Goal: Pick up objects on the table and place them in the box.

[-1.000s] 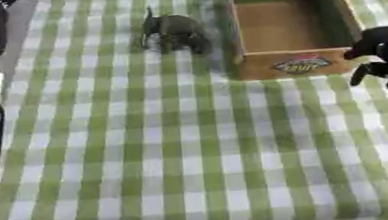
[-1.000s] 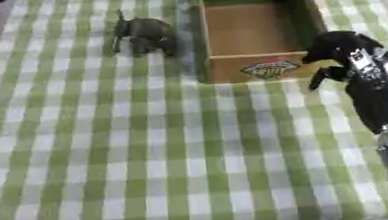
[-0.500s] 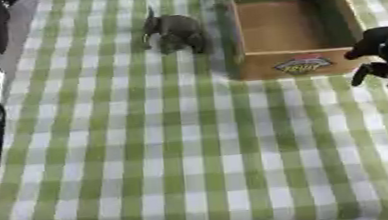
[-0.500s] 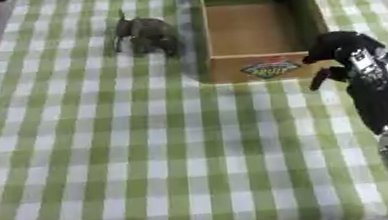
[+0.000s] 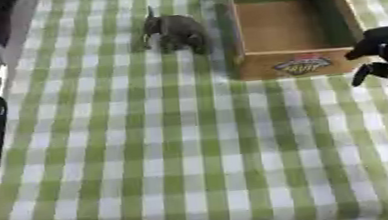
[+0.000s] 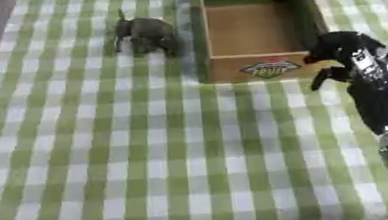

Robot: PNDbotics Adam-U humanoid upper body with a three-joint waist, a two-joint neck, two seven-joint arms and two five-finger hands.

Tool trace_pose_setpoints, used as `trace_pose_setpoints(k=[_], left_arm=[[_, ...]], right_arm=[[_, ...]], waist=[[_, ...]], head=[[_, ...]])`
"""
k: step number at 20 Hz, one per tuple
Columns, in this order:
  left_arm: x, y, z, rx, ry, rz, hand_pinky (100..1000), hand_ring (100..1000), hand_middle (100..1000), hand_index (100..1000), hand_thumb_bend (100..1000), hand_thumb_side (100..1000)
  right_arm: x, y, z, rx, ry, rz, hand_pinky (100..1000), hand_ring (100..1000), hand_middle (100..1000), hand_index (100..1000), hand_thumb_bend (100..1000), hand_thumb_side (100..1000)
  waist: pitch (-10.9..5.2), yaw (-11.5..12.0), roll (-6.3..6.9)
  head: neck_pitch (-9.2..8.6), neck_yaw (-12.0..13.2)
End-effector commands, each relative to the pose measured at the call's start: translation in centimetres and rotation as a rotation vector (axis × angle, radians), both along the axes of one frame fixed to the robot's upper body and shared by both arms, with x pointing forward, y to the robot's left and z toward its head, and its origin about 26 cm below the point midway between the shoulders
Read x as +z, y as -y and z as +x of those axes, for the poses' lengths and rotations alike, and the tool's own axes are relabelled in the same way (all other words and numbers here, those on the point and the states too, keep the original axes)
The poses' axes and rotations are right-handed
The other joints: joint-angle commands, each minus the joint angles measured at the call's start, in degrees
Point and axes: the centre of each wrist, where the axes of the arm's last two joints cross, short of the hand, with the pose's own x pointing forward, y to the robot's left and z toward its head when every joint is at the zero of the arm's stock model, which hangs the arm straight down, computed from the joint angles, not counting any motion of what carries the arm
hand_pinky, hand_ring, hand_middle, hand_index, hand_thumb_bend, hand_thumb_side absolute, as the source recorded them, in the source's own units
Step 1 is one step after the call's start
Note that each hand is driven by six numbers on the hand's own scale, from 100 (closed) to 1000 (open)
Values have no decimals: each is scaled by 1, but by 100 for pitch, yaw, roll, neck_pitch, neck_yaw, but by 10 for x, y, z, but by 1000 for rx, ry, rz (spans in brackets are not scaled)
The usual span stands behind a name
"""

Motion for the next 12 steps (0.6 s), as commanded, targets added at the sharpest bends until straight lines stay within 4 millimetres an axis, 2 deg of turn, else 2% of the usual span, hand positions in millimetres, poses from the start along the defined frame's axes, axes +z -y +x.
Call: trace_pose_setpoints(k=[1,5,12], left_arm=[[21,3,6,8,59,248,657,619,648,737,183,243],[29,16,26,26,85,564,679,645,684,768,338,111],[25,41,58,42,99,946,688,661,698,797,528,100]], right_arm=[[10,1,-1,10,34,-18,399,671,612,738,100,712],[10,0,-1,17,31,-21,399,671,611,738,100,712],[8,-2,-1,31,23,-27,398,671,611,738,100,716]], waist=[[-134,-28,18],[-144,-114,26],[-162,-223,57]], head=[[37,45],[37,98],[37,172]])
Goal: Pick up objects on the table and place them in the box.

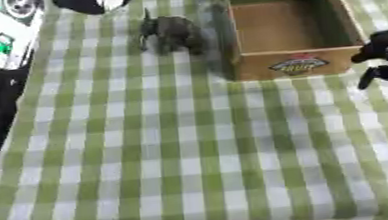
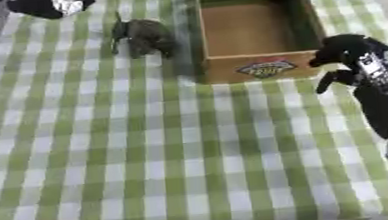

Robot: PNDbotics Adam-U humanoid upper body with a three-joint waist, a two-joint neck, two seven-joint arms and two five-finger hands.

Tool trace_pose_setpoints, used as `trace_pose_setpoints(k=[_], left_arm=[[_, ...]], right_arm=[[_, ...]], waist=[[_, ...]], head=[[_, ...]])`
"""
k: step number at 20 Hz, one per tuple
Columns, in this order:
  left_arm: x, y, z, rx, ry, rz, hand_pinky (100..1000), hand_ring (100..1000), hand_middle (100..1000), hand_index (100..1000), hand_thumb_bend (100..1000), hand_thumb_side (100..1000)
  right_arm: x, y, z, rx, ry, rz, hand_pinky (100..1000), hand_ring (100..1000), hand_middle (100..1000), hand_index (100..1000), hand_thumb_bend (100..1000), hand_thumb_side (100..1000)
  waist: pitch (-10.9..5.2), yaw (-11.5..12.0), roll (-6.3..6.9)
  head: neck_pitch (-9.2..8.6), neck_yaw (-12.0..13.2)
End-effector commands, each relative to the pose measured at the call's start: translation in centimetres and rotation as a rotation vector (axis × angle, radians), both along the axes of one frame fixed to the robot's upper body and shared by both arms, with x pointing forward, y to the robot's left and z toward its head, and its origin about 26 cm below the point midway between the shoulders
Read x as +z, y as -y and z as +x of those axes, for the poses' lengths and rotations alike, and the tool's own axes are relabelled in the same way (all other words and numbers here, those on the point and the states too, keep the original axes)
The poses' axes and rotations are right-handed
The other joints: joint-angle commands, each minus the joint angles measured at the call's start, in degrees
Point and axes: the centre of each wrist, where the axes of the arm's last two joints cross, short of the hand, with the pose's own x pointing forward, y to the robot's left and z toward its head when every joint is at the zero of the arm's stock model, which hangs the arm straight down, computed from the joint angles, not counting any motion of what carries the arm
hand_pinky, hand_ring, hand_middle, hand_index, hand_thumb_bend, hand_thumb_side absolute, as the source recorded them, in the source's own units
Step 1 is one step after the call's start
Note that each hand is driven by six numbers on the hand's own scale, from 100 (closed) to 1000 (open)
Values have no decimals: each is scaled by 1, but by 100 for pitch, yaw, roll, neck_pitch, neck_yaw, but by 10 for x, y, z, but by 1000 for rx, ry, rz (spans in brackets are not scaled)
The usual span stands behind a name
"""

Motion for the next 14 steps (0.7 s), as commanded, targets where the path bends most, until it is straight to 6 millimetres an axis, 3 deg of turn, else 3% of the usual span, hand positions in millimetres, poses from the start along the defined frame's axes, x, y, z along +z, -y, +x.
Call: trace_pose_setpoints(k=[1,6,14], left_arm=[[6,9,10,10,25,160,687,662,698,799,564,100],[-5,30,26,19,24,286,676,658,693,803,642,124],[-16,56,38,41,-3,315,634,613,647,787,639,207]], right_arm=[[9,0,0,13,29,-16,398,671,611,737,100,717],[8,-2,0,26,23,-20,398,671,611,737,100,719],[6,-6,0,43,17,-24,398,671,610,737,100,722]], waist=[[-135,-32,18],[-147,-127,28],[-150,-256,43]], head=[[36,48],[36,114],[36,223]])
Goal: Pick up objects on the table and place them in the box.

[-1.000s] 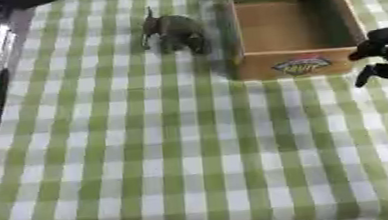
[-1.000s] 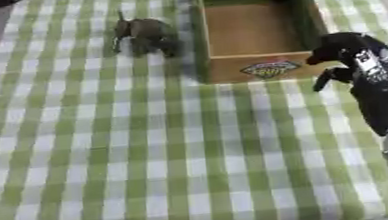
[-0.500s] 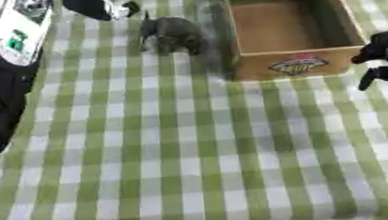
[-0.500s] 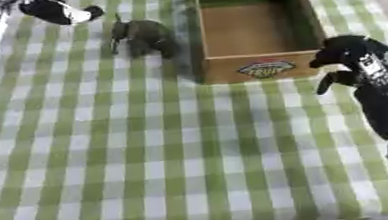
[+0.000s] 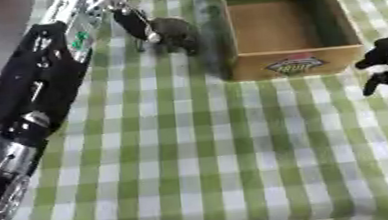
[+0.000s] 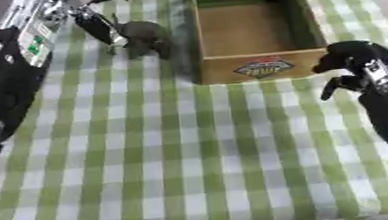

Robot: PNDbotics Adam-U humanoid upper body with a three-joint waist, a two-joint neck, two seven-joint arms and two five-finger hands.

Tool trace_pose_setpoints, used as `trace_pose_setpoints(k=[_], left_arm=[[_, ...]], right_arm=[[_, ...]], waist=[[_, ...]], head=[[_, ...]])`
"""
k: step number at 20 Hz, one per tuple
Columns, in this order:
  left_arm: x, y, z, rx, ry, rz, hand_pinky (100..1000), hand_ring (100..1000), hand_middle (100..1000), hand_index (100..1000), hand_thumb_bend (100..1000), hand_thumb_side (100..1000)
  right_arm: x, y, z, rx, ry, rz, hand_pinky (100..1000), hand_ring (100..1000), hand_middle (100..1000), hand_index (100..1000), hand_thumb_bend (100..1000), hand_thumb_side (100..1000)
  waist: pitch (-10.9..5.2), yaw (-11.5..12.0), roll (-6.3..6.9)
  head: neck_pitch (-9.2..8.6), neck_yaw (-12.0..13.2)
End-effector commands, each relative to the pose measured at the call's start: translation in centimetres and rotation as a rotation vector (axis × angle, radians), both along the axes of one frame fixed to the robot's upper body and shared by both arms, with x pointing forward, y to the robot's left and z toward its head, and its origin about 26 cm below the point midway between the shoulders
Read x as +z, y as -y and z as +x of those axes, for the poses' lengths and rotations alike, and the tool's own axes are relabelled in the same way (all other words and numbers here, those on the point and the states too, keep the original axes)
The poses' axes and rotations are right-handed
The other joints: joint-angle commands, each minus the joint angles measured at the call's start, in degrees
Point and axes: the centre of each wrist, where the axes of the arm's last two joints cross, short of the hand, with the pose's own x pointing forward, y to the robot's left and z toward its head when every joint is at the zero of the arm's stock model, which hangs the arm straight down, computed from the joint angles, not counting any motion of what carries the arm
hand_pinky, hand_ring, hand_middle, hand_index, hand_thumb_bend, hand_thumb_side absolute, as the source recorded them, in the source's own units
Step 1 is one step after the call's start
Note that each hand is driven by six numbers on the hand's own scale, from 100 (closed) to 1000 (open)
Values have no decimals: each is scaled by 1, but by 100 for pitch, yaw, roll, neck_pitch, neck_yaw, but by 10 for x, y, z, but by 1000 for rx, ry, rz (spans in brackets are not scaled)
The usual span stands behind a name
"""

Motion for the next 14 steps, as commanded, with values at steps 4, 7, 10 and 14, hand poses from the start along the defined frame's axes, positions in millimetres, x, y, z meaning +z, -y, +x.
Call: trace_pose_setpoints(k=[4,7,10,14], left_arm=[[5,12,4,44,14,-8,615,587,628,779,634,232],[-1,16,6,70,8,-13,609,573,622,779,632,244],[-6,19,7,93,8,-14,606,570,599,780,633,248],[-12,20,8,108,0,-9,609,576,605,783,645,230]], right_arm=[[8,-1,1,13,26,-8,398,671,610,737,100,722],[7,-1,1,15,24,-8,397,671,610,736,100,724],[7,-2,1,16,23,-8,397,671,610,736,100,724],[7,-2,1,18,22,-7,397,671,610,736,100,725]], waist=[[-143,-51,-2],[-143,-70,-2],[-140,-84,-3],[-139,-107,-2]], head=[[35,70],[35,91],[35,102],[35,120]])
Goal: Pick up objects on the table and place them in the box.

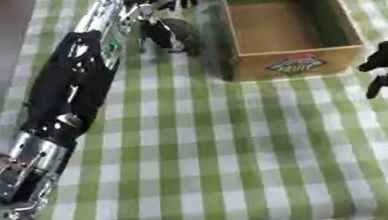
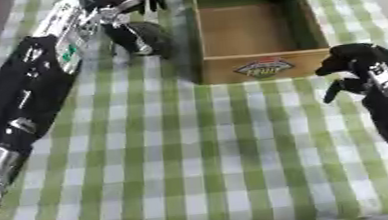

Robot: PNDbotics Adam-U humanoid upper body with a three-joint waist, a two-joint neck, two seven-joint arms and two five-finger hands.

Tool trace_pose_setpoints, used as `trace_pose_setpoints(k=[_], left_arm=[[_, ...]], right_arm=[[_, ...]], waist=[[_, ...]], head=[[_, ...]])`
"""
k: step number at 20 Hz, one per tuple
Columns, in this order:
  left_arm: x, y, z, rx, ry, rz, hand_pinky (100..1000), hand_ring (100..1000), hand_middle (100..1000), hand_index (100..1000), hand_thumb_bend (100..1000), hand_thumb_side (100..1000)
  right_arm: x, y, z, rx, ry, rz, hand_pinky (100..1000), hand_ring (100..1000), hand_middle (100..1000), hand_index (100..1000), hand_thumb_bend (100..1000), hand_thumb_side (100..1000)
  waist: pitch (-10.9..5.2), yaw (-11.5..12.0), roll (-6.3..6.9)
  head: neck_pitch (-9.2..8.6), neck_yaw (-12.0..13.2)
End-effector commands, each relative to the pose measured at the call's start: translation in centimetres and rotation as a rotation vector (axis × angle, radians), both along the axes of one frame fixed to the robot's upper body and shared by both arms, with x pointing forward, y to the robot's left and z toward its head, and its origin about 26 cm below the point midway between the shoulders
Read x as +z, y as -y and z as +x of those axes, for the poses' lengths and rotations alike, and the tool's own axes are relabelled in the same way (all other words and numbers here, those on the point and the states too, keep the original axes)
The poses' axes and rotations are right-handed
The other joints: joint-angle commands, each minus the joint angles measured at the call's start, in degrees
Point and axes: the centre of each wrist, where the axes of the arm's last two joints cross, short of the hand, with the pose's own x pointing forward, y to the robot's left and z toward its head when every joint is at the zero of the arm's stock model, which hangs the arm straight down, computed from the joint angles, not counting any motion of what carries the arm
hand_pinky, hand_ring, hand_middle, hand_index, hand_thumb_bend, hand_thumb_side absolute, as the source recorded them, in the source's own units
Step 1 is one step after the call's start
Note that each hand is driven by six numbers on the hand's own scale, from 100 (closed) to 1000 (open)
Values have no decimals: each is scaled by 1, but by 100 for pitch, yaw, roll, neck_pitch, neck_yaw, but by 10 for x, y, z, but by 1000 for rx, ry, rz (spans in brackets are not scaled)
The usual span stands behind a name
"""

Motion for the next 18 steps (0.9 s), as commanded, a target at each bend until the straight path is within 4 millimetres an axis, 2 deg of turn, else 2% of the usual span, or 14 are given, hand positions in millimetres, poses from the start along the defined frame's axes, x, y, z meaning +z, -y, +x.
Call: trace_pose_setpoints(k=[1,12,18], left_arm=[[9,0,1,14,26,3,609,576,605,784,639,229],[6,-9,4,76,10,33,618,594,625,794,619,100],[-3,-15,6,119,-5,67,615,592,621,791,587,100]], right_arm=[[7,1,0,5,24,-9,397,671,610,736,100,725],[6,1,1,5,21,-12,398,672,609,736,100,728],[5,2,1,2,18,-13,398,672,609,736,100,730]], waist=[[-132,-23,-1],[-136,-42,33],[-140,-42,55]], head=[[35,32],[35,60],[35,69]])
